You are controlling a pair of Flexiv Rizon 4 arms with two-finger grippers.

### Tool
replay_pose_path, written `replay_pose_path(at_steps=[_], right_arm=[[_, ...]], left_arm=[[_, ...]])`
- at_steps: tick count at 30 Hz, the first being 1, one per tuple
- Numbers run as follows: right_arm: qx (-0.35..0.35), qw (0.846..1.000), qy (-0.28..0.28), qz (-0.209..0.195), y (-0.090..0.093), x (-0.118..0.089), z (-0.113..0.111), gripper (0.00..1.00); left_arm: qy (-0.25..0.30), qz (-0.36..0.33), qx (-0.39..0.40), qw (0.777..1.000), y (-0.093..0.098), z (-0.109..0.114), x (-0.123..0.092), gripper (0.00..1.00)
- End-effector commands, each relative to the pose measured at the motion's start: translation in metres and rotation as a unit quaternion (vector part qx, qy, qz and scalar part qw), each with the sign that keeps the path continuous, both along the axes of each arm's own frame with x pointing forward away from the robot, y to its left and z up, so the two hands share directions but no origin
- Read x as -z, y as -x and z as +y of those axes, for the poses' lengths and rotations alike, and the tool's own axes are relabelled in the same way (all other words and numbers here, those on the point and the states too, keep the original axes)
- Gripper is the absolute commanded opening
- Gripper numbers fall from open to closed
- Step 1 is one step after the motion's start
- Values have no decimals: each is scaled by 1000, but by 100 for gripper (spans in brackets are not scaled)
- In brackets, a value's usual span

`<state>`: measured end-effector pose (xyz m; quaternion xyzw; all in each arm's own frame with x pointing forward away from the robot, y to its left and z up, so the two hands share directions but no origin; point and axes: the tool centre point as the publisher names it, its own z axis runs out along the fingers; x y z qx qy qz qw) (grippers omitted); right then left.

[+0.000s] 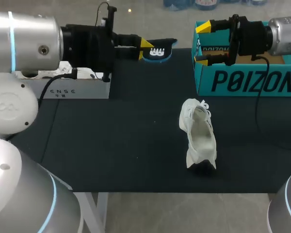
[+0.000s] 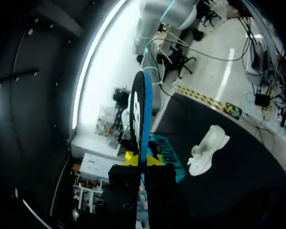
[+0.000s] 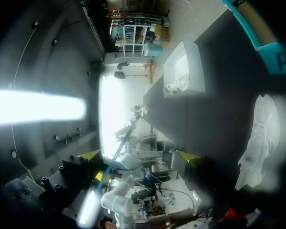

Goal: Take the shoe out of the shoebox, open the shoe tongue, remove and reinsert the insole, then place the shoe into the shoebox

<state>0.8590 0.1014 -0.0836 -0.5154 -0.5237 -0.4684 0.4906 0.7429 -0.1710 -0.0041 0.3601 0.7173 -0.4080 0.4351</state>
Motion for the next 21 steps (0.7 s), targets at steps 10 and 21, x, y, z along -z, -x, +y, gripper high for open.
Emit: replay_pose_path(at_steps=[10,21], right_arm=[[0,1000,0,0,-1,1,1,100],[0,1000,0,0,-1,1,1,100]], left_arm=[[84,-133,89,984,-12,-5,32,0],[51,-145,95,984,-12,-24,45,0]])
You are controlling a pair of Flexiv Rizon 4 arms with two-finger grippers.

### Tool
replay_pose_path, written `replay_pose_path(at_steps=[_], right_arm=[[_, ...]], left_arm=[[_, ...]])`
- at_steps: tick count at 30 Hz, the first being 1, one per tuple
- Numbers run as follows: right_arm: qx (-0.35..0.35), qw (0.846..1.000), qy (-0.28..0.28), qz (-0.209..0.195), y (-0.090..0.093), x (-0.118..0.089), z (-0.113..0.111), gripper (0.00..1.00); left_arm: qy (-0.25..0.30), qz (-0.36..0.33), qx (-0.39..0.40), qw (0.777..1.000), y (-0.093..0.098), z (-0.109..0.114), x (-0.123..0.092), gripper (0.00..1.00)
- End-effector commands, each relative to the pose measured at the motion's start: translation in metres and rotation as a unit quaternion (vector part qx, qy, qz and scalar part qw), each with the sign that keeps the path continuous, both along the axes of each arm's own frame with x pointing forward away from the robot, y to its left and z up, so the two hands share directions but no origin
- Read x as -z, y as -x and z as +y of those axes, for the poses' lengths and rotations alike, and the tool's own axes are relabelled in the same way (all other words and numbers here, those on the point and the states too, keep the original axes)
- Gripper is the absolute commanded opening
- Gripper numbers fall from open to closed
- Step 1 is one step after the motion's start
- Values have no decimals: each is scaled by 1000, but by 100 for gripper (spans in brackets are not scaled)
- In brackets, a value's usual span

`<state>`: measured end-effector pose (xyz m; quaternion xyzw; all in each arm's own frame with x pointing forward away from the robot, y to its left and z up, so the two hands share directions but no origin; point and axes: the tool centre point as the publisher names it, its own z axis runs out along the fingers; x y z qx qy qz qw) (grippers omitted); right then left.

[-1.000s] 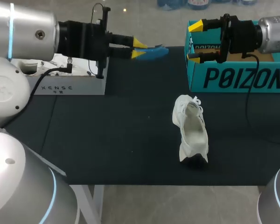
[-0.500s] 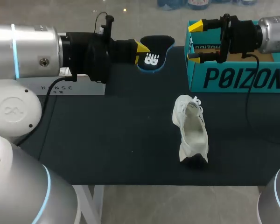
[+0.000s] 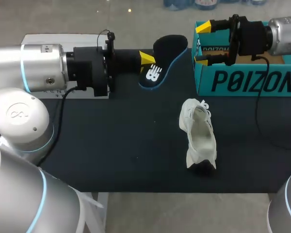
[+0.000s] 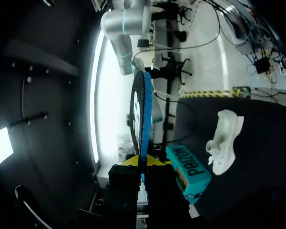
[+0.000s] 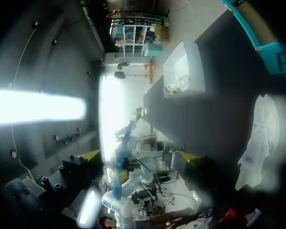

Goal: Take the shoe out of the shoebox, open the shoe tongue, remove and reinsert the insole, then place the shoe into the shoebox

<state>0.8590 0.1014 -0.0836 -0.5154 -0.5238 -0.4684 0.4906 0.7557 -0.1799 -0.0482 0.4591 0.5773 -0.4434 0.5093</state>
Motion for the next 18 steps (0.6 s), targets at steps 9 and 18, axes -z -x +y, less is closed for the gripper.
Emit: replay_pose_path(at_steps=[9,18], right_arm=[[0,1000,0,0,-1,1,1,100],[0,1000,0,0,-1,1,1,100]], left_arm=[[-32,-23,-68,997,-7,-55,15,0],[-38,-28,-81,996,-34,-84,27,0]])
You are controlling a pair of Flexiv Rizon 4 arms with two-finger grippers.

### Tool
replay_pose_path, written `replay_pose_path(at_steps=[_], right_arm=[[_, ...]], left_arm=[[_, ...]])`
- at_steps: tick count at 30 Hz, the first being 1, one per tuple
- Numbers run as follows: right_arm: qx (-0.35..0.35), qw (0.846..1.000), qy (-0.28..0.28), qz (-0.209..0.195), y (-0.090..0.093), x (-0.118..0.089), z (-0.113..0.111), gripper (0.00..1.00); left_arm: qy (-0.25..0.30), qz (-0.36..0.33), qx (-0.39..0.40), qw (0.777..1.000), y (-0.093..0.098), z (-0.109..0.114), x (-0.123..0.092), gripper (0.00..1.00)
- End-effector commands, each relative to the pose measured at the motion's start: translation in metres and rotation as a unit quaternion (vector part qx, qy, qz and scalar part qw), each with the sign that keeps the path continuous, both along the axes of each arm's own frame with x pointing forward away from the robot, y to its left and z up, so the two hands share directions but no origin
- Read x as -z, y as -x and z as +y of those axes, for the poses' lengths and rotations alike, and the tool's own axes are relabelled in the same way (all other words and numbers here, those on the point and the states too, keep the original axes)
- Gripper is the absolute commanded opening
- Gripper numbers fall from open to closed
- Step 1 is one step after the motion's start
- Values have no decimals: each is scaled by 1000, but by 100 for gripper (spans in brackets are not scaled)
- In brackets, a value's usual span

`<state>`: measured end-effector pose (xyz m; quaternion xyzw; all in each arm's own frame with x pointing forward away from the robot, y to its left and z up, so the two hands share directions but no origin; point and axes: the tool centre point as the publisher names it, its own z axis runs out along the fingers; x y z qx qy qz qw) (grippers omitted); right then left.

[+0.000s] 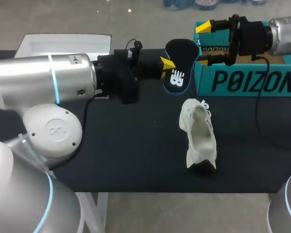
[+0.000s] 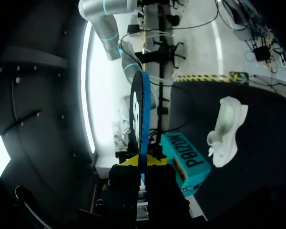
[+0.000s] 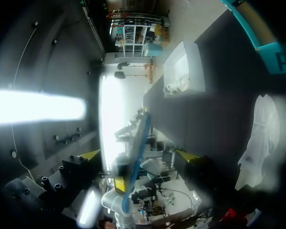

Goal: Take the shoe out of the shoebox, open the shoe tongue, remove and reinsert the insole, then place the shoe into the shoebox

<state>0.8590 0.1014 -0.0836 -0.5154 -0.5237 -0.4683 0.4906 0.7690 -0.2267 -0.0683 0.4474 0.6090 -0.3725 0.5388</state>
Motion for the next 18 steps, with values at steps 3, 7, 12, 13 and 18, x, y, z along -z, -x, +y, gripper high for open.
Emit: replay_pose_path(at_steps=[3,7,12,13,18], right_arm=[[0,1000,0,0,-1,1,1,100],[0,1000,0,0,-1,1,1,100],[0,1000,0,0,-1,1,1,100],[0,1000,0,0,-1,1,1,100],[0,1000,0,0,-1,1,1,100]], left_arm=[[-8,-3,-12,1000,-29,-42,8,0],[-11,-7,-13,1000,-40,-49,10,0],[-13,-10,-13,1000,-47,-58,12,0],[-13,-10,-13,1000,-47,-59,12,0],[-16,-13,-20,1000,-47,-61,13,0]])
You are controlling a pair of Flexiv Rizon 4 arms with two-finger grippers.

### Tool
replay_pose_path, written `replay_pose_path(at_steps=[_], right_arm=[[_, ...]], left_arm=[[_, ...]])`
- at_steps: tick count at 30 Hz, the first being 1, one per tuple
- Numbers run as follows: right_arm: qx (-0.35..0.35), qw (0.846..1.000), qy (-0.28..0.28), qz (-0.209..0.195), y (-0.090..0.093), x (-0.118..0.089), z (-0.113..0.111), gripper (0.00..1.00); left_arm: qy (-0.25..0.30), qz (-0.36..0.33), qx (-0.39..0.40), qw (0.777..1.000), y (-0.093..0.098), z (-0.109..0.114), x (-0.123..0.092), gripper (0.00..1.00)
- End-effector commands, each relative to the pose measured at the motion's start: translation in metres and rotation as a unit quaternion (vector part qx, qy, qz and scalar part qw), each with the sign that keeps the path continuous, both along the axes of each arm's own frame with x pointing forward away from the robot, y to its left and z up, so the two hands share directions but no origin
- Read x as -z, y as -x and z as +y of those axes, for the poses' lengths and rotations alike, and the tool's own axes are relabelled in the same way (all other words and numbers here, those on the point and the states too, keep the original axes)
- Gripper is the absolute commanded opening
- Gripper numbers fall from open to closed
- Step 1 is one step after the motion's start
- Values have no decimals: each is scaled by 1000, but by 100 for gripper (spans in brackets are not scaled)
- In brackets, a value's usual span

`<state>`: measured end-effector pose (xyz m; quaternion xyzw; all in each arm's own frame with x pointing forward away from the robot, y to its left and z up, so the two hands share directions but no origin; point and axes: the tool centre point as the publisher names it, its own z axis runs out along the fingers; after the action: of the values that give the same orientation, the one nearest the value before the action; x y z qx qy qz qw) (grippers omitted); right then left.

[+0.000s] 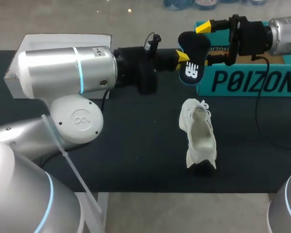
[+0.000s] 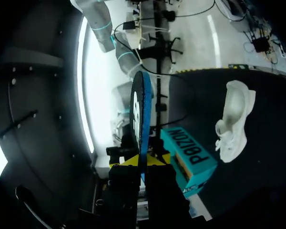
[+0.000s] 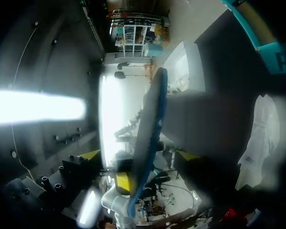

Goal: Take the shoe out of the shoebox, open the shoe tongue, remove and reinsert the insole, then place the shoe into the shoebox

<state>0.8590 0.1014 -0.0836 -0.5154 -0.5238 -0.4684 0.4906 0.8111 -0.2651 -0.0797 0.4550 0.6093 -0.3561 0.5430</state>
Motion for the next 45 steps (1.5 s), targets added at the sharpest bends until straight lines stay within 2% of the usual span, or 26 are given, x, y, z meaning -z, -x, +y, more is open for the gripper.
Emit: replay_pose_path(at_steps=[1,17,18,19,20,22,45], right_arm=[[0,1000,0,0,-1,1,1,100],[0,1000,0,0,-1,1,1,100],[0,1000,0,0,-1,1,1,80],[0,1000,0,0,-1,1,1,47],[0,1000,0,0,-1,1,1,34],[0,1000,0,0,-1,1,1,0],[0,1000,0,0,-1,1,1,0]], left_arm=[[-3,0,-15,1000,-5,-22,2,0],[-12,-3,-36,999,-4,3,2,0],[-12,-3,-36,999,-4,3,2,0],[-12,-4,-36,999,-4,4,2,0],[-12,-3,-36,999,-4,4,2,0],[-11,-3,-36,999,-4,4,2,0],[-5,8,-43,999,1,8,1,0]])
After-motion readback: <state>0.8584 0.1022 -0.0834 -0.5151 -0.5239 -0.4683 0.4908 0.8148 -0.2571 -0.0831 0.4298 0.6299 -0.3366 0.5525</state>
